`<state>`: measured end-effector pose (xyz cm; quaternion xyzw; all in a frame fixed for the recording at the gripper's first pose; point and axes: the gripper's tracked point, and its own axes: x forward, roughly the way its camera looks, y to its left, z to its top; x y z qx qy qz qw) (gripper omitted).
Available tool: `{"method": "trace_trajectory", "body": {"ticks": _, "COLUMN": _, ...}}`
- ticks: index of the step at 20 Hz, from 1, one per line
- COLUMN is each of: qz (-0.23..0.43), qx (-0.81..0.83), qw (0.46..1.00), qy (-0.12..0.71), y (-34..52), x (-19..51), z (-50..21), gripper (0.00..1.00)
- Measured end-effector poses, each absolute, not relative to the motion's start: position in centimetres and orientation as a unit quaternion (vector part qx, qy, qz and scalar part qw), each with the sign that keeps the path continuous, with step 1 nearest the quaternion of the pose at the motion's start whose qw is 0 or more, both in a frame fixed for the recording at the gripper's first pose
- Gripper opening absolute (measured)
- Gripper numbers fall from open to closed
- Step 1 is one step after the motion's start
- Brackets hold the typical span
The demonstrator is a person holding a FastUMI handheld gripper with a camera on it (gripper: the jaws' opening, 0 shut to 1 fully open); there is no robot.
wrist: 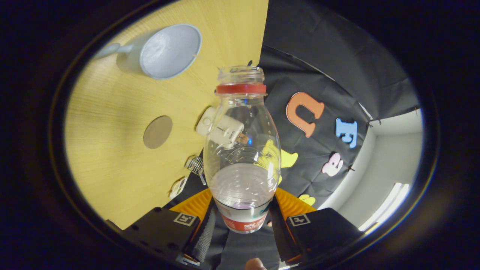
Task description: Take the bottle from table, then pour the juice into the cup, finally place the bottle on the coaster
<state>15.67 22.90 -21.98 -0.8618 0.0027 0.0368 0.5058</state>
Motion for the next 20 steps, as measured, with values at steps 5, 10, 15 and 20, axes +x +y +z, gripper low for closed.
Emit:
{"method": "trace_trajectory", "body": {"ticks": 5, "qz": 0.037, "qx": -0.862, "qw": 0.505, "qy": 0.002, "y": 23.09, "x": 15.46, "z": -21.97, "gripper": 0.74}}
{"method": "trace_trajectory", "body": {"ticks": 10, "qz": 0.037, "qx": -0.862, "qw": 0.506, "qy": 0.002, "y": 23.28, "x": 15.46, "z": -22.09, "gripper": 0.75}}
{"method": "trace_trajectory", "body": {"ticks": 15, "qz": 0.043, "qx": -0.845, "qw": 0.533, "qy": 0.007, "y": 23.06, "x": 15.63, "z": -22.38, "gripper": 0.75}}
{"method": "trace_trajectory", "body": {"ticks": 20, "qz": 0.051, "qx": -0.808, "qw": 0.586, "qy": 0.031, "y": 22.32, "x": 15.56, "z": -22.9, "gripper": 0.74}}
